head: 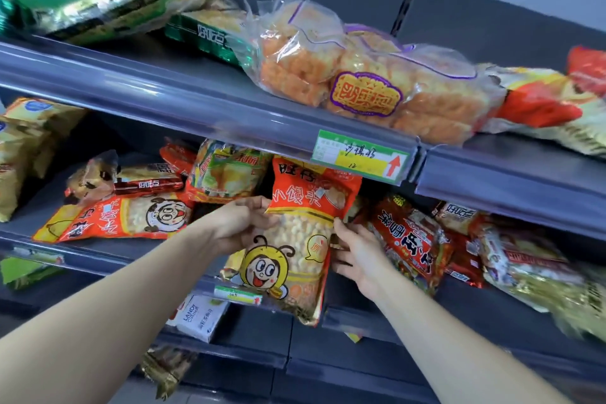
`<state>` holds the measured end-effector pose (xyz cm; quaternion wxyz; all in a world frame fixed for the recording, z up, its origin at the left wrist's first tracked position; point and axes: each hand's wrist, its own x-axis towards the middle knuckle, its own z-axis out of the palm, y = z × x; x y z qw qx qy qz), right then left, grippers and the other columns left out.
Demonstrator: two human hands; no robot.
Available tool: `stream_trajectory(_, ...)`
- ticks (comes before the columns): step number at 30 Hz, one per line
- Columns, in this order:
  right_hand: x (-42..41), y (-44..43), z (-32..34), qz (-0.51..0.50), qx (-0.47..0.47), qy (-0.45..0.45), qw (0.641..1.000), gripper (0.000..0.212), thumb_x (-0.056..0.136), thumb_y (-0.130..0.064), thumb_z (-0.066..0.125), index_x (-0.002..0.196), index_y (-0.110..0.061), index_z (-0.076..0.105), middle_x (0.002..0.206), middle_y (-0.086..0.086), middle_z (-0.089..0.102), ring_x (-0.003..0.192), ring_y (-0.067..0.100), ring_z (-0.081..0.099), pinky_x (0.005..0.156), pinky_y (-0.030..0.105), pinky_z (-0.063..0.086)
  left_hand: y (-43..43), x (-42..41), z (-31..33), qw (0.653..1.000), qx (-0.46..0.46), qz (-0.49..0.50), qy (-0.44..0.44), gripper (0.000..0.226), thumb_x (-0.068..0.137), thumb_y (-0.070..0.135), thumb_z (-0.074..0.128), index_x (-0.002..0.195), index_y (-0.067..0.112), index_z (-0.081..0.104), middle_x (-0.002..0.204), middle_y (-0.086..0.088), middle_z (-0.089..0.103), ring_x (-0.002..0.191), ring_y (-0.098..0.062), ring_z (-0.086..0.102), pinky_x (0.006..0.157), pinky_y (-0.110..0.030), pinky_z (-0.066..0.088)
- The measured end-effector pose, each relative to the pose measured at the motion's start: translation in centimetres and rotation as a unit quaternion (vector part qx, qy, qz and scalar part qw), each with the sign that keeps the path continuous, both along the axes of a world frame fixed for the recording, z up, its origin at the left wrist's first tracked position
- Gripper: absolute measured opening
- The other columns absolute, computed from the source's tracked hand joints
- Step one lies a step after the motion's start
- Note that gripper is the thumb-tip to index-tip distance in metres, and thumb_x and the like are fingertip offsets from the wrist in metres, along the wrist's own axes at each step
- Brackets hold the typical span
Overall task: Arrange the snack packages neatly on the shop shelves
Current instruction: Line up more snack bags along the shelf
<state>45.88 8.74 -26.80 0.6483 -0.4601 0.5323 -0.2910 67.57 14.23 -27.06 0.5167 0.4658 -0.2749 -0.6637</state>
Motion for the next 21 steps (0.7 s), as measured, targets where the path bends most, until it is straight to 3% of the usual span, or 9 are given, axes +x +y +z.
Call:
stream_trajectory(3, -3.0, 0.4, 0.4, -0.006, 0.017, -0.005, 1.0, 0.043, 0.084, -0.044, 0.069, 0.121, -0.025, 0.057, 0.119, 0.002, 0.067, 0.11, 0.026, 0.062, 0.096, 0.05, 0.049, -0.3, -3.3, 0.8, 0.999, -0.019, -0.05, 0.001, 0.028, 0.085, -0.013, 0.054, 0.074, 0.011, 0.063, 0.072, -0.004, 0.07, 0.065, -0.013, 0.069, 0.056, -0.022, 0.056)
stream_trajectory(5, -5.5, 0.9, 1.0, -0.025, -0.007, 0.008, 1.0, 0.038, 0.084, -0.04, 0.07, 0.118, -0.025, 0.061, 0.119, 0.0, 0.067, 0.112, 0.024, 0.061, 0.103, 0.052, 0.042, -0.4, -5.2, 1.3, 0.994, -0.023, -0.101, 0.02, 0.024, 0.076, -0.01, 0.065, 0.095, 0.004, 0.059, 0.084, -0.011, 0.071, 0.072, -0.019, 0.07, 0.059, -0.028, 0.057)
stream_trajectory(6, -6.8, 1.2, 1.3, -0.04, -0.019, 0.009, 0.999, 0.033, 0.084, -0.038, 0.071, 0.113, -0.024, 0.064, 0.116, -0.001, 0.069, 0.111, 0.023, 0.061, 0.104, 0.052, 0.041, -0.5, -6.2, 1.7, 0.992, -0.019, -0.126, 0.024, 0.042, 0.069, -0.005, 0.075, 0.106, 0.003, 0.057, 0.092, -0.014, 0.071, 0.076, -0.023, 0.071, 0.06, -0.03, 0.057)
stream_trajectory(9, -11.3, 2.5, 2.6, -0.067, -0.062, 0.018, 0.996, 0.018, 0.083, -0.03, 0.073, 0.098, -0.02, 0.071, 0.102, -0.002, 0.074, 0.105, 0.022, 0.065, 0.103, 0.05, 0.044, -0.3, -10.0, 3.0, 0.983, -0.007, -0.183, 0.012, 0.088, 0.04, 0.017, 0.097, 0.118, 0.01, 0.058, 0.11, -0.013, 0.07, 0.091, -0.025, 0.07, 0.067, -0.036, 0.057)
stream_trajectory(12, -16.6, 4.6, 4.3, -0.059, -0.111, 0.047, 0.991, 0.016, 0.082, -0.026, 0.074, 0.096, -0.018, 0.073, 0.099, -0.002, 0.075, 0.101, 0.021, 0.068, 0.097, 0.045, 0.05, 0.1, -14.9, 4.2, 0.983, -0.02, -0.183, -0.022, 0.097, 0.023, 0.027, 0.1, 0.112, 0.014, 0.063, 0.108, -0.009, 0.072, 0.093, -0.022, 0.071, 0.075, -0.04, 0.057)
stream_trajectory(15, -22.6, 7.4, 6.2, -0.059, -0.135, 0.041, 0.988, 0.013, 0.084, -0.021, 0.073, 0.096, -0.017, 0.072, 0.098, -0.002, 0.075, 0.095, 0.018, 0.07, 0.084, 0.033, 0.054, 1.2, -20.2, 5.4, 0.975, -0.037, -0.207, -0.075, 0.103, 0.02, 0.03, 0.1, 0.113, 0.01, 0.061, 0.108, -0.01, 0.072, 0.096, -0.024, 0.071, 0.078, -0.044, 0.058)
stream_trajectory(18, -28.7, 10.0, 7.7, -0.08, -0.141, 0.036, 0.986, 0.017, 0.082, -0.022, 0.073, 0.098, -0.015, 0.071, 0.096, 0.001, 0.076, 0.091, 0.02, 0.072, 0.08, 0.037, 0.056, 2.5, -26.4, 6.9, 0.966, -0.052, -0.229, -0.11, 0.097, 0.022, 0.032, 0.099, 0.109, 0.008, 0.063, 0.104, -0.011, 0.073, 0.092, -0.025, 0.071, 0.071, -0.04, 0.059)
stream_trajectory(19, -30.8, 10.7, 8.1, -0.089, -0.145, 0.037, 0.985, 0.02, 0.082, -0.022, 0.074, 0.1, -0.013, 0.07, 0.096, 0.002, 0.076, 0.091, 0.02, 0.072, 0.079, 0.037, 0.056, 2.8, -28.7, 7.5, 0.964, -0.06, -0.231, -0.114, 0.087, 0.03, 0.029, 0.099, 0.106, 0.007, 0.063, 0.101, -0.012, 0.074, 0.089, -0.026, 0.072, 0.068, -0.038, 0.059)
stream_trajectory(21, -35.0, 12.1, 9.1, -0.108, -0.157, 0.033, 0.981, 0.025, 0.081, -0.023, 0.074, 0.102, -0.011, 0.069, 0.096, 0.001, 0.076, 0.093, 0.021, 0.071, 0.084, 0.039, 0.055, 3.6, -33.3, 9.0, 0.966, -0.082, -0.218, -0.113, 0.046, 0.06, 0.013, 0.086, 0.099, 0.006, 0.063, 0.091, -0.011, 0.075, 0.079, -0.023, 0.073, 0.062, -0.034, 0.06)
